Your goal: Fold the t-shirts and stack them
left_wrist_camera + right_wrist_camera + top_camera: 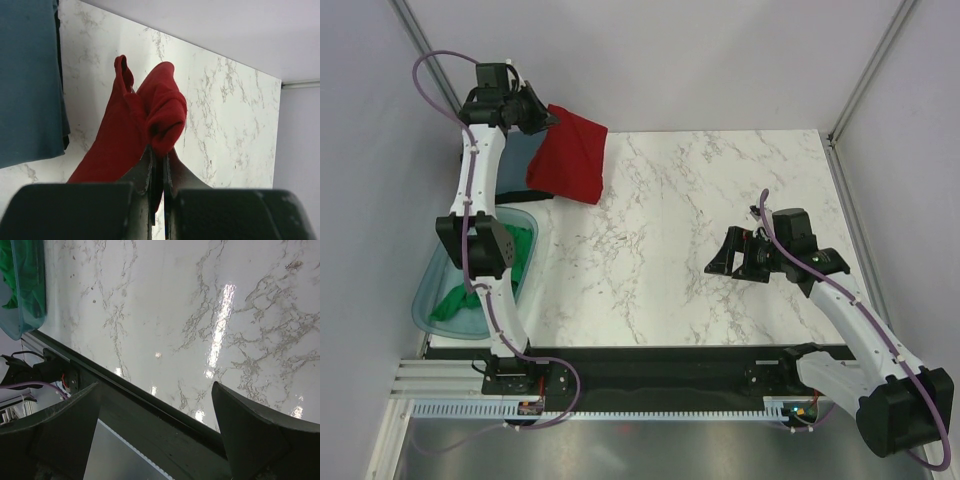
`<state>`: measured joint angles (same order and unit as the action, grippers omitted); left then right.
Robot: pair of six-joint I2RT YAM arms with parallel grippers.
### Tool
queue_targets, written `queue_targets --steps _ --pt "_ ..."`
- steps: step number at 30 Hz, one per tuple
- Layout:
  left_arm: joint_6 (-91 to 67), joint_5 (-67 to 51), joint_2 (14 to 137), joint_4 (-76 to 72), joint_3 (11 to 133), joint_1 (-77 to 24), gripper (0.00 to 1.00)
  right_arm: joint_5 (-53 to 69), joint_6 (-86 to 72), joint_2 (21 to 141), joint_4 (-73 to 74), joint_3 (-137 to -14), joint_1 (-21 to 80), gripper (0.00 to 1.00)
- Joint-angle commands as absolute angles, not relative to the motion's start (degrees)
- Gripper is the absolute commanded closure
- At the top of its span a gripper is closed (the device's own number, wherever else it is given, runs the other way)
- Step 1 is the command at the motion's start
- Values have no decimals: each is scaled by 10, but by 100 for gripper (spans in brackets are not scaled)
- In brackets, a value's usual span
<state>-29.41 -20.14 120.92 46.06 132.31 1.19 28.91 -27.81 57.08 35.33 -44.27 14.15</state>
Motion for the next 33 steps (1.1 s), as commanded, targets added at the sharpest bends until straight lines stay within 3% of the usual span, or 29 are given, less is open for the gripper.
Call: queue_targets --steps 1,18,33 --pt "-258 -235 1160 464 1372 33 98 304 -279 565 344 -440 143 2" --pt "-264 -291 1138 466 1432 107 98 307 -280 557 332 -408 144 2" --pt "-254 -294 1214 462 1457 126 98 302 -275 581 300 -366 144 2"
